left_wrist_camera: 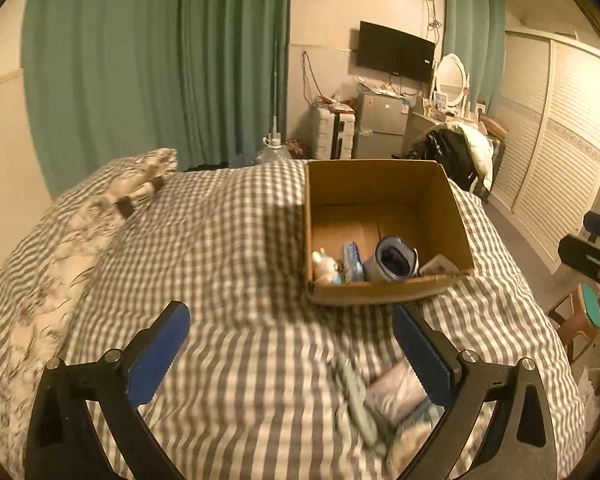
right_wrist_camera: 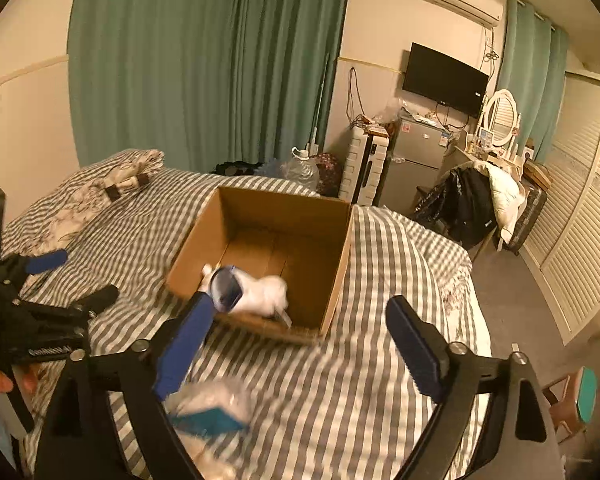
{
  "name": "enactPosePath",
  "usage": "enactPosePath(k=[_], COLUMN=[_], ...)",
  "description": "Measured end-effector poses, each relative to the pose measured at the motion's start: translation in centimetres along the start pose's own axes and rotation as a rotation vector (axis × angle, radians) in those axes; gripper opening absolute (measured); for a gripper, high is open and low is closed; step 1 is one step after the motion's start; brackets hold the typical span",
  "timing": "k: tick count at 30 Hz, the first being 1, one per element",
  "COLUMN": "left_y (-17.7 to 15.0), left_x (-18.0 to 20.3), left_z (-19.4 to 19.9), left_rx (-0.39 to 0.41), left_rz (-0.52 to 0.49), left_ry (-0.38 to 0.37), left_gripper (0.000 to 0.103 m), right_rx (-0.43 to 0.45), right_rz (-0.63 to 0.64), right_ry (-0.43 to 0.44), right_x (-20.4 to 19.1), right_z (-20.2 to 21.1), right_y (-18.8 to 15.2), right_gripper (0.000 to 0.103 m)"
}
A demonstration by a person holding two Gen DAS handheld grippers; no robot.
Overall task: Organize objects
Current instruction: 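Release the tissue pack and BOP tube into the box with both grippers, then grasp the lace cloth with the right gripper while the left grasps the teal card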
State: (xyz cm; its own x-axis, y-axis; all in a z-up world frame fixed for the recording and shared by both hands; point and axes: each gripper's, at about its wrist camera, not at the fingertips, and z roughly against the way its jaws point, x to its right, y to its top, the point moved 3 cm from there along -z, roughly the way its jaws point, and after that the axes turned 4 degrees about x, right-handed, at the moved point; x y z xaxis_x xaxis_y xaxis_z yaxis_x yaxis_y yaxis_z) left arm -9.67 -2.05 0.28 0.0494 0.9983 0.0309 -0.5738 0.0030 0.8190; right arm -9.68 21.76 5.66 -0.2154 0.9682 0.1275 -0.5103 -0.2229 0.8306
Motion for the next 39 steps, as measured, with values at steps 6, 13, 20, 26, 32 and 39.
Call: enactPosePath(k=[6, 13, 20, 26, 32, 39], left_y=[-3.6, -8.3, -10.0, -10.5, -10.4, -10.2], left_x=[-1.0, -1.4, -2.1, -2.4, -2.2, -0.3], left_z=[3.9, 3.6, 1.7, 1.3, 1.6, 1.8], left_rx=[0.025, -0.019, -0.055, -0.069, -0.074, -0.082], left_rz=[0.052, 0.085, 0.088, 0.093, 0.106, 0.079], left_ry=[0.026, 0.057, 0.083, 0.088, 0.086, 0.071], left_gripper=[0.103, 0.103, 0.103, 0.103, 0.103, 0.103], right_rx=[0.005, -0.164, -0.326, -0.401, -0.4, -0.265], right_rz=[0.03, 0.071, 0.08, 0.116, 0.164, 0.132], right_ry=[-0.004, 0.026, 0.078, 0.148, 0.164, 0.176], right_x=[-2.6, -6.6, -8.3, -10.2, -11.2, -9.4], right_z=[3.7, 0.5, -3.6, -5.5, -4.8, -0.7], right_y=[-3.0, -10.3, -15.5, -17.4, -17.9, -14.7], right_gripper=[0.099, 0.099, 0.099, 0.067, 0.017, 0.015])
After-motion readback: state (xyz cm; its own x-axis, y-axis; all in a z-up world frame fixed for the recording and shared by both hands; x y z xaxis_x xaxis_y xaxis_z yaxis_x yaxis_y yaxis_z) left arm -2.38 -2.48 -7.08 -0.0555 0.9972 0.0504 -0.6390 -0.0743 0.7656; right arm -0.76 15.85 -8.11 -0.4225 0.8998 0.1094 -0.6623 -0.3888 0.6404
